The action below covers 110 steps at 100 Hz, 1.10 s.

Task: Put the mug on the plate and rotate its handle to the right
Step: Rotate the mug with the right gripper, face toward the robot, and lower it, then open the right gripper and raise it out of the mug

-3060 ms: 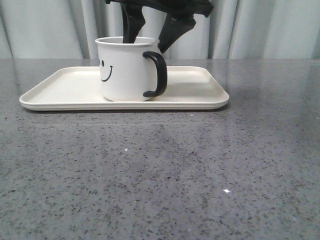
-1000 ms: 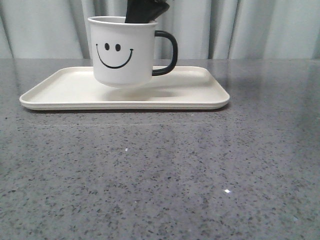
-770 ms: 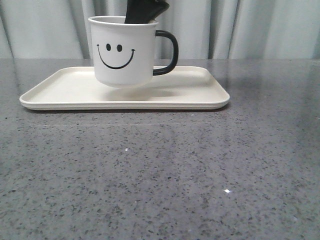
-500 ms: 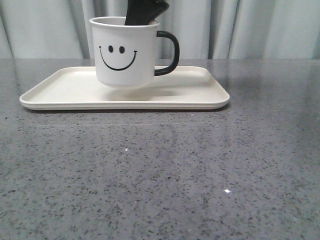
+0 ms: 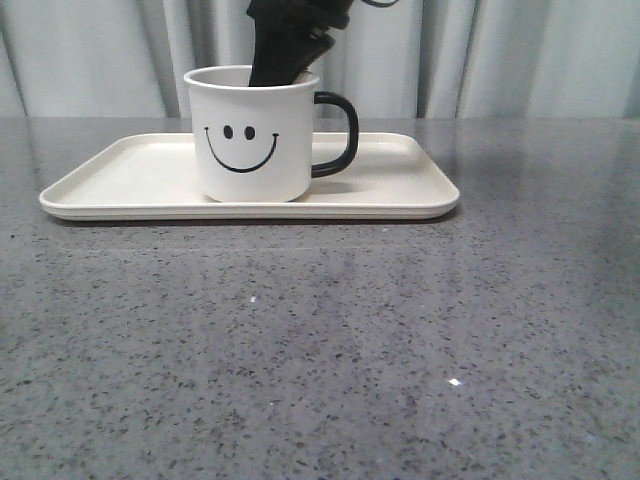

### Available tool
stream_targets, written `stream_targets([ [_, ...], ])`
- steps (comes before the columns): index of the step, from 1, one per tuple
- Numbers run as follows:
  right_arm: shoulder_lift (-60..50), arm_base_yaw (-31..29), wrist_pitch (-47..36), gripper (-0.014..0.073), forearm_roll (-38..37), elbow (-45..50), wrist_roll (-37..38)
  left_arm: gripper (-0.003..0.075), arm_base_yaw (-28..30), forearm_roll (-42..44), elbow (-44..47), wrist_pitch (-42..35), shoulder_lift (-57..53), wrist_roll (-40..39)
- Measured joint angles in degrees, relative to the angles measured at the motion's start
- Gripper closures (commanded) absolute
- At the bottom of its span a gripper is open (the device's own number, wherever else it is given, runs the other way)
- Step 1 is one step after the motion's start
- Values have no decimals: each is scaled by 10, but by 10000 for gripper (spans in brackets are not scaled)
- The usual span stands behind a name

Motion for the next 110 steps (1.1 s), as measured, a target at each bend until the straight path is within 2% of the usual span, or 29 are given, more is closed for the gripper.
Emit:
stream_targets([
  [57,3,0,0,635,1,0,-2,310,0,0,0,0,0,0],
  [64,3,0,0,573,1,0,-2,310,0,0,0,0,0,0],
  [71,3,0,0,476,1,0,-2,310,0,0,0,0,0,0],
  [83,3,0,0,256,1,0,-2,310,0,0,0,0,0,0],
  [90,3,0,0,160,1,0,1,310,0,0,0,0,0,0],
  [97,3,0,0,116,1,0,5,310,0,0,0,0,0,0],
  [110,3,0,0,113,1,0,11,310,0,0,0,0,0,0],
])
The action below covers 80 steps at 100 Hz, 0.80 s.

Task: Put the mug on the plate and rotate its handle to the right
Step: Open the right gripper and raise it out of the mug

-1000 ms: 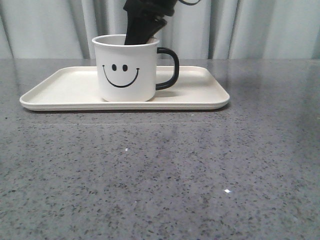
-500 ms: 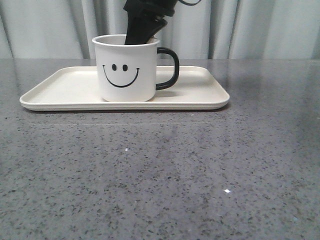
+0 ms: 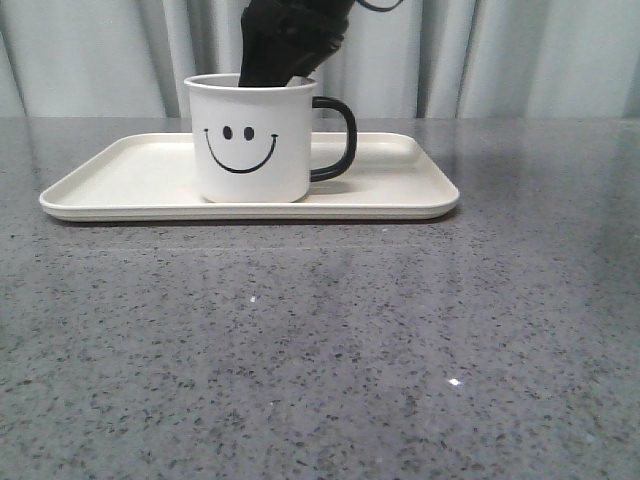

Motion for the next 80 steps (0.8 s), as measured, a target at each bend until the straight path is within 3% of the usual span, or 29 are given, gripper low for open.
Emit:
stream_targets([
  [34,-78,0,0,113,-61,0,62,310,0,0,0,0,0,0],
  [52,-176,0,1,113,-141,0,154,310,0,0,0,0,0,0],
  [80,-348,0,10,113,-228,27,225,310,0,0,0,5,0,0],
])
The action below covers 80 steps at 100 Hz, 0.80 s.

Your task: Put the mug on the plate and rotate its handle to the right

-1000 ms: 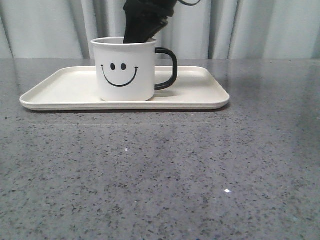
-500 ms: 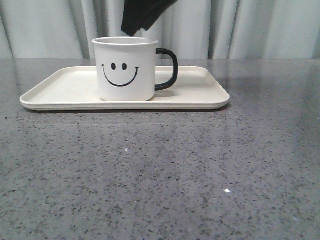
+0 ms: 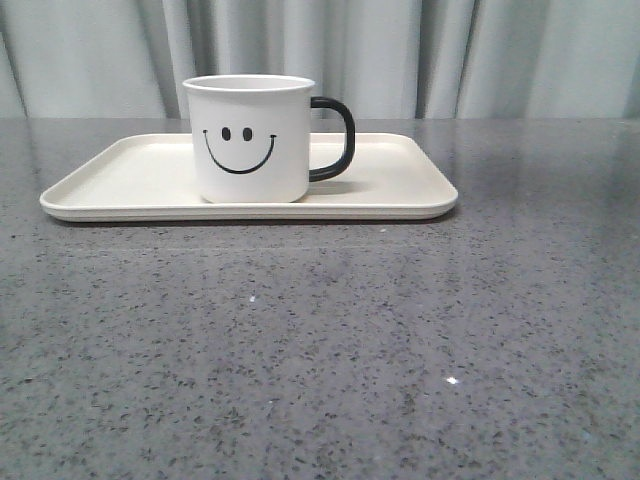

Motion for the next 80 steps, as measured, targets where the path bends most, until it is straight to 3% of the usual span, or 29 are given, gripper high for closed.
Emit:
stream_targets([
  [32,-207,0,-36,113,-130,244,76,310,0,0,0,11,0,0],
  [64,-422,0,-185,113,-249,568,210,310,0,0,0,11,0,0],
  [80,-488,0,-230,113,-271,691,266,310,0,0,0,11,0,0],
])
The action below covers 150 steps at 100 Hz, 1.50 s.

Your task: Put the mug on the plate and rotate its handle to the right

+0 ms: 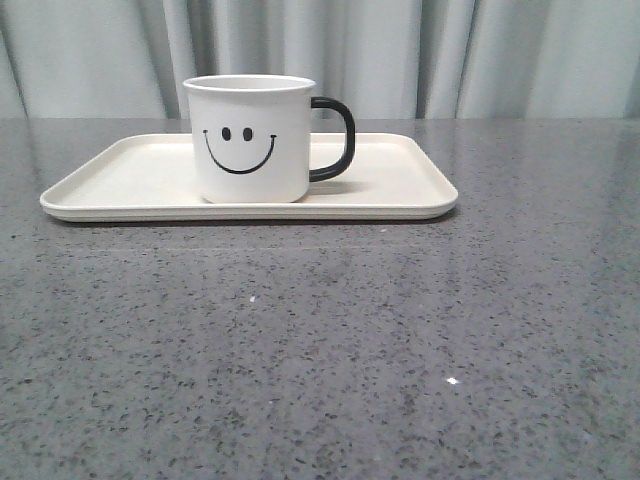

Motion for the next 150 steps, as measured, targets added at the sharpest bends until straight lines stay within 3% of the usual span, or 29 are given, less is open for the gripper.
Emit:
stream_targets([
  [32,-33,0,-84,116,-11,149,95,310,0,0,0,0,0,0],
  [55,-36,0,-119,141,-31,181,146,319,0,0,0,0,0,0],
  [68,-38,0,-120,314,-37,183,151,397,0,0,0,0,0,0],
  [86,-38,0,-122,664,-38,183,153,638,0,0,0,-1,0,0],
  [93,-38,0,-123,654,-38,183,153,740,0,0,0,-3,0,0],
  [150,-38,0,-124,658,-38,183,155,740,0,0,0,-5,0,0],
])
